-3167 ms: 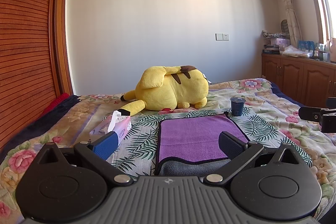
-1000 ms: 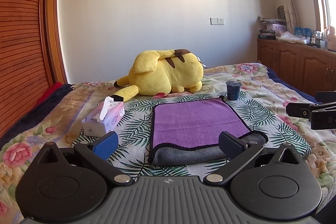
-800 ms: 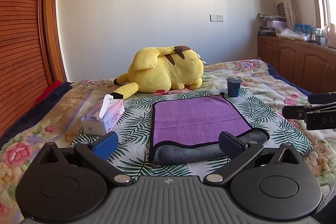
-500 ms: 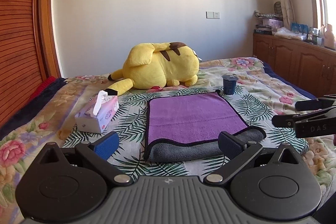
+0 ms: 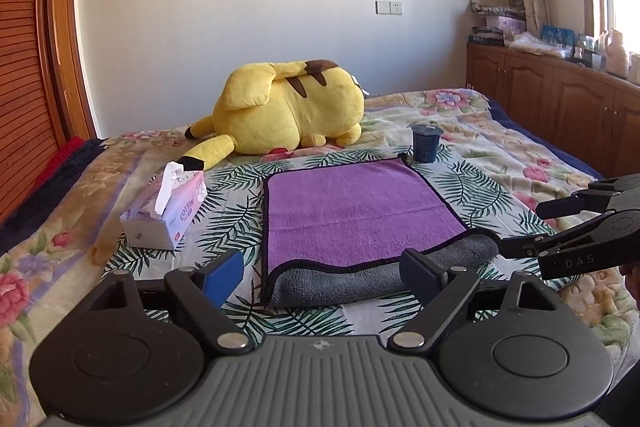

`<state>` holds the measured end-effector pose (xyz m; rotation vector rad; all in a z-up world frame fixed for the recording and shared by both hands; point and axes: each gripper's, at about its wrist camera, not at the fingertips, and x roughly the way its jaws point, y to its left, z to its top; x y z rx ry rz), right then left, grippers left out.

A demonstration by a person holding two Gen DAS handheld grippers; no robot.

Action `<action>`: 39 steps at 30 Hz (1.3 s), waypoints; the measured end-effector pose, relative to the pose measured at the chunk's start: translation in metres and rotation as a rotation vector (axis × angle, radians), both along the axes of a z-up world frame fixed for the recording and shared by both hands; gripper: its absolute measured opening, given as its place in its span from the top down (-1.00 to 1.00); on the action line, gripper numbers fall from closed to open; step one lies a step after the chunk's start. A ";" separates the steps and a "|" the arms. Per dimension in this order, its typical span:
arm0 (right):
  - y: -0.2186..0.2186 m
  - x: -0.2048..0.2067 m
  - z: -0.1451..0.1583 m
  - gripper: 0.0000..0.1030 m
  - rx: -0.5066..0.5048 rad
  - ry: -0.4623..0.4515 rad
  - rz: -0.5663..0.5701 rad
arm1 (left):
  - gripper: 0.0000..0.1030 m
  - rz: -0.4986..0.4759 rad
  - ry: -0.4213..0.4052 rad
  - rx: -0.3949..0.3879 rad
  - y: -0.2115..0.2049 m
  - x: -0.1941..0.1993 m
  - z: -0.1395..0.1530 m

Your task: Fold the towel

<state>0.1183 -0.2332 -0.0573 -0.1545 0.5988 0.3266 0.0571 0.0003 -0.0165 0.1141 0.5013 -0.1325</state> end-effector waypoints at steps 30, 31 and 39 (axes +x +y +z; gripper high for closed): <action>-0.017 0.071 -0.030 -0.23 0.033 0.135 -0.003 | 0.25 0.000 0.156 0.050 0.023 0.097 -0.050; -0.018 0.073 -0.031 -0.23 0.033 0.137 -0.004 | 0.29 0.001 0.164 0.048 0.024 0.100 -0.052; -0.028 0.085 -0.037 -0.23 0.049 0.166 -0.026 | 0.30 -0.006 0.209 0.044 0.029 0.117 -0.064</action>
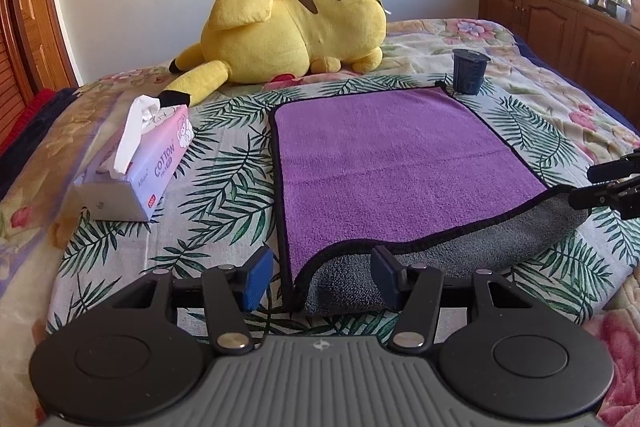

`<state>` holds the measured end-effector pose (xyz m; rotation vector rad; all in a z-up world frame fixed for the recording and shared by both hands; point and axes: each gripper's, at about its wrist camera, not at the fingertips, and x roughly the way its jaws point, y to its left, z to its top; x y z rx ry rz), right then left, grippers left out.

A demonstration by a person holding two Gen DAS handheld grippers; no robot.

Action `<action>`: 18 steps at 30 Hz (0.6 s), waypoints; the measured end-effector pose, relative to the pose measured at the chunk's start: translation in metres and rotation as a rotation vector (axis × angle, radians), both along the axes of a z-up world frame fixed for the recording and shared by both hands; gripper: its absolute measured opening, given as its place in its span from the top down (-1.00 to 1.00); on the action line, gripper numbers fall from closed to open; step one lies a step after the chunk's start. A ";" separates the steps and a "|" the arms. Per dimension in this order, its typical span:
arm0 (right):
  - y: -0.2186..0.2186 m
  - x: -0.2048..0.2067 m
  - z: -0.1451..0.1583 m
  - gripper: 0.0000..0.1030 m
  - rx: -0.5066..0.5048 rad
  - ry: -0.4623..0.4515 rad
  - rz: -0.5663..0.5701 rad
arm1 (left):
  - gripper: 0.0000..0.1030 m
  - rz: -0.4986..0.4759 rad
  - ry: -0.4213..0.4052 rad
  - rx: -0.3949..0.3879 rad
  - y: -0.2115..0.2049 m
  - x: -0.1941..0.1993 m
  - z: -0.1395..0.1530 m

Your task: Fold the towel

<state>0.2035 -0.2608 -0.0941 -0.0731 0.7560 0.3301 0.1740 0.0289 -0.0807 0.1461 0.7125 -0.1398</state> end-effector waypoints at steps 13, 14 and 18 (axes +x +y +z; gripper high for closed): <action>-0.005 0.015 -0.015 -0.21 0.003 0.083 -0.012 | 0.77 -0.004 0.059 -0.021 0.004 0.014 -0.015; -0.005 0.015 -0.016 -0.18 0.008 0.092 -0.010 | 0.81 -0.002 0.069 -0.035 0.005 0.014 -0.016; -0.004 0.016 -0.018 -0.02 0.026 0.120 -0.001 | 0.91 -0.007 0.082 -0.037 0.003 0.013 -0.019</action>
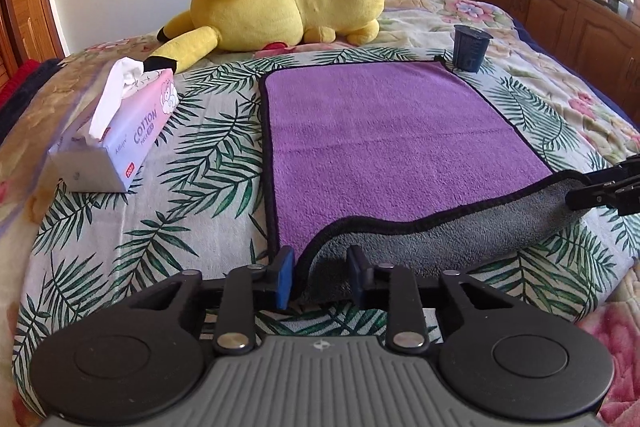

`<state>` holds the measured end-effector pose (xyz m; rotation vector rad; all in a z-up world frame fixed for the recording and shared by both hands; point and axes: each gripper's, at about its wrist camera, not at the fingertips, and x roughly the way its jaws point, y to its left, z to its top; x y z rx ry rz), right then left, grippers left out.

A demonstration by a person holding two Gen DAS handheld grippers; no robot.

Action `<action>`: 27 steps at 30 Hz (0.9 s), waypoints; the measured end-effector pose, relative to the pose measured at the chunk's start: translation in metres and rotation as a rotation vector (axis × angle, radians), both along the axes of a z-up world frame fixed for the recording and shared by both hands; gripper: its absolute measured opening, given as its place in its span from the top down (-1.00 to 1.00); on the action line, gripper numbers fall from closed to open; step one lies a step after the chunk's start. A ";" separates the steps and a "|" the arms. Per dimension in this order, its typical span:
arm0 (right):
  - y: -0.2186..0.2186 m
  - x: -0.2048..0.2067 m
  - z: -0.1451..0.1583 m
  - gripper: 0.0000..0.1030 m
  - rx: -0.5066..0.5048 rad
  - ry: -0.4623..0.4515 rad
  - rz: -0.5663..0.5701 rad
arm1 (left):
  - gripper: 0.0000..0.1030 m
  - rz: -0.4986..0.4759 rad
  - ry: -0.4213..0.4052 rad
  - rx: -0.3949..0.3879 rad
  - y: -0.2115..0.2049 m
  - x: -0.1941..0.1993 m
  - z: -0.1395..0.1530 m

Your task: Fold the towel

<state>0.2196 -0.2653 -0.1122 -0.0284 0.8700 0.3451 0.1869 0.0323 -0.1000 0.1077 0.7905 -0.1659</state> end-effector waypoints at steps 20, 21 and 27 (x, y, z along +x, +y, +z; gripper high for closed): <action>0.000 -0.001 0.000 0.61 0.002 0.009 0.026 | 1.00 -0.006 0.012 0.006 0.001 0.001 -0.006; 0.000 -0.001 0.000 0.64 0.001 0.007 0.027 | 1.00 -0.007 0.011 0.004 0.001 0.001 -0.007; 0.000 -0.001 0.000 0.84 0.006 0.004 0.038 | 1.00 -0.015 -0.003 0.001 -0.001 -0.001 -0.005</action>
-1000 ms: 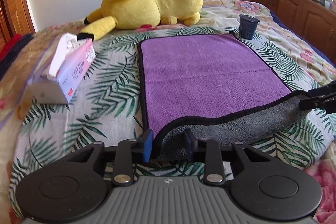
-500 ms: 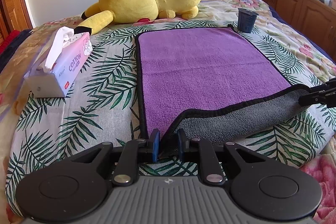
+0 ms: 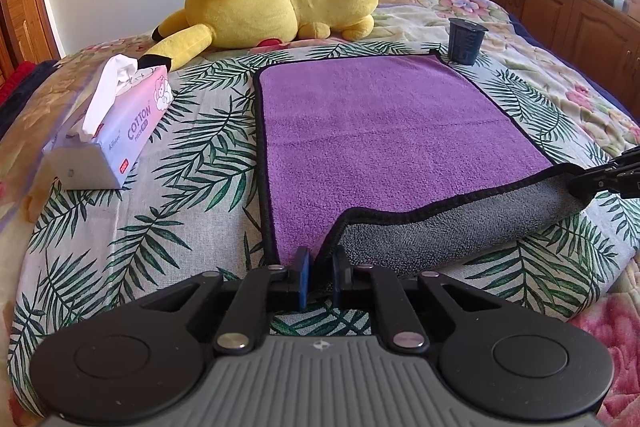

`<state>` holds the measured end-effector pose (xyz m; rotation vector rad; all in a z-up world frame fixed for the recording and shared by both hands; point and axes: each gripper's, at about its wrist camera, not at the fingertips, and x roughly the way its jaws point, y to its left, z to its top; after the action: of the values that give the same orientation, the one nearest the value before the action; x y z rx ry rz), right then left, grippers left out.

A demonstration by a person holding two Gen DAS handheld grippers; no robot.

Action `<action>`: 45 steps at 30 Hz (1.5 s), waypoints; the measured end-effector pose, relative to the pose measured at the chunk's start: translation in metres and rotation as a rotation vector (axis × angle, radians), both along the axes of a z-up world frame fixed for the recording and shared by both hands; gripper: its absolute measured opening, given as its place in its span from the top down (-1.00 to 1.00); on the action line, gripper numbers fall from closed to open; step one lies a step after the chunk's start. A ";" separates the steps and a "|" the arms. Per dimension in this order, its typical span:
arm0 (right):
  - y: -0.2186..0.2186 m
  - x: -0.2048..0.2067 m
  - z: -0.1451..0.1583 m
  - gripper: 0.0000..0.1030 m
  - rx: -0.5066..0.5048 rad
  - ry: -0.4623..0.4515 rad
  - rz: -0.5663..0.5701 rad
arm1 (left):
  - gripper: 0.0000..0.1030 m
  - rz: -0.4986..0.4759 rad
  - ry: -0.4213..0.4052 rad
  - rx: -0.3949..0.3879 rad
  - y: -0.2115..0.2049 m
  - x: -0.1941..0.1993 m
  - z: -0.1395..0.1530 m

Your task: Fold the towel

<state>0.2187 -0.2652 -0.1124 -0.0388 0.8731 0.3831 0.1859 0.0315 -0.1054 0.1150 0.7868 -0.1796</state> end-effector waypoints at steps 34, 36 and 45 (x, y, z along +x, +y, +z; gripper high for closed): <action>0.005 0.008 0.041 0.92 0.018 -0.247 0.025 | 1.00 0.007 -0.186 -0.040 -0.002 0.003 0.045; 0.004 0.012 0.041 0.92 0.020 -0.249 0.025 | 1.00 0.006 -0.194 -0.040 -0.002 0.006 0.048; 0.004 0.026 0.043 0.92 0.008 -0.290 0.023 | 1.00 0.004 -0.226 -0.013 -0.006 0.021 0.054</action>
<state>0.2451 -0.2611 -0.0697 -0.0944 0.5854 0.3917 0.2067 0.0256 -0.0514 0.1191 0.5609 -0.1649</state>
